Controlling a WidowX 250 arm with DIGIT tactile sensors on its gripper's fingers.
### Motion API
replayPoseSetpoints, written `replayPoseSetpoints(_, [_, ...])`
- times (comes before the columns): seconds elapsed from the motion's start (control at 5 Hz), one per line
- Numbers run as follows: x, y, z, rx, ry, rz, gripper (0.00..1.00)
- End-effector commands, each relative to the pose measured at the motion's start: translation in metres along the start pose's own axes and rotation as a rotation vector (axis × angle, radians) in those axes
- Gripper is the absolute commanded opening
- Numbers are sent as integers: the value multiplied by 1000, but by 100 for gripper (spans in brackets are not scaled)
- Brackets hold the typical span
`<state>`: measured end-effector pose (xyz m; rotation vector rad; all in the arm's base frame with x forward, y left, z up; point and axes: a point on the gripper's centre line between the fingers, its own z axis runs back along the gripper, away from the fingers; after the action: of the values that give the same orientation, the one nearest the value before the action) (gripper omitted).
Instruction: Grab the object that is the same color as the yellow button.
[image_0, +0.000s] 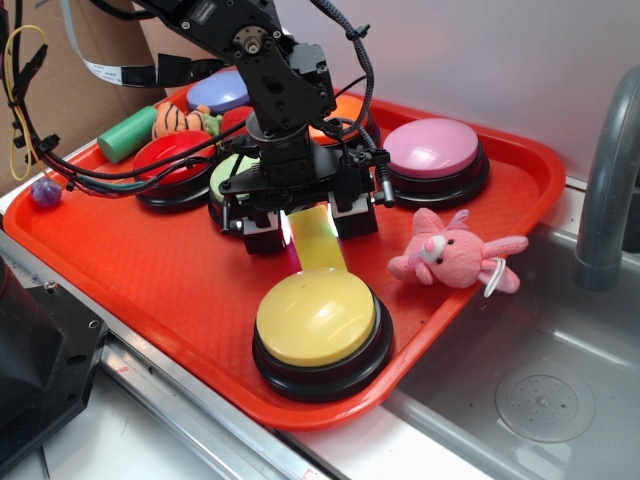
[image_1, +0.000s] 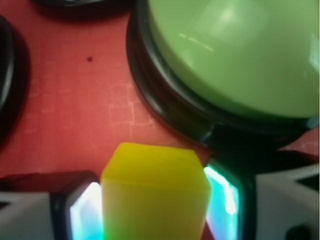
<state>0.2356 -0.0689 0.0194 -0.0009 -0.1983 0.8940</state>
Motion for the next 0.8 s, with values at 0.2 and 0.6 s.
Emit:
replayPoseSetpoints(0.2, [35,17,96,-17,78,-412,0])
replayPoseSetpoints(0.6, [53,63,141,-54,140,-585,0])
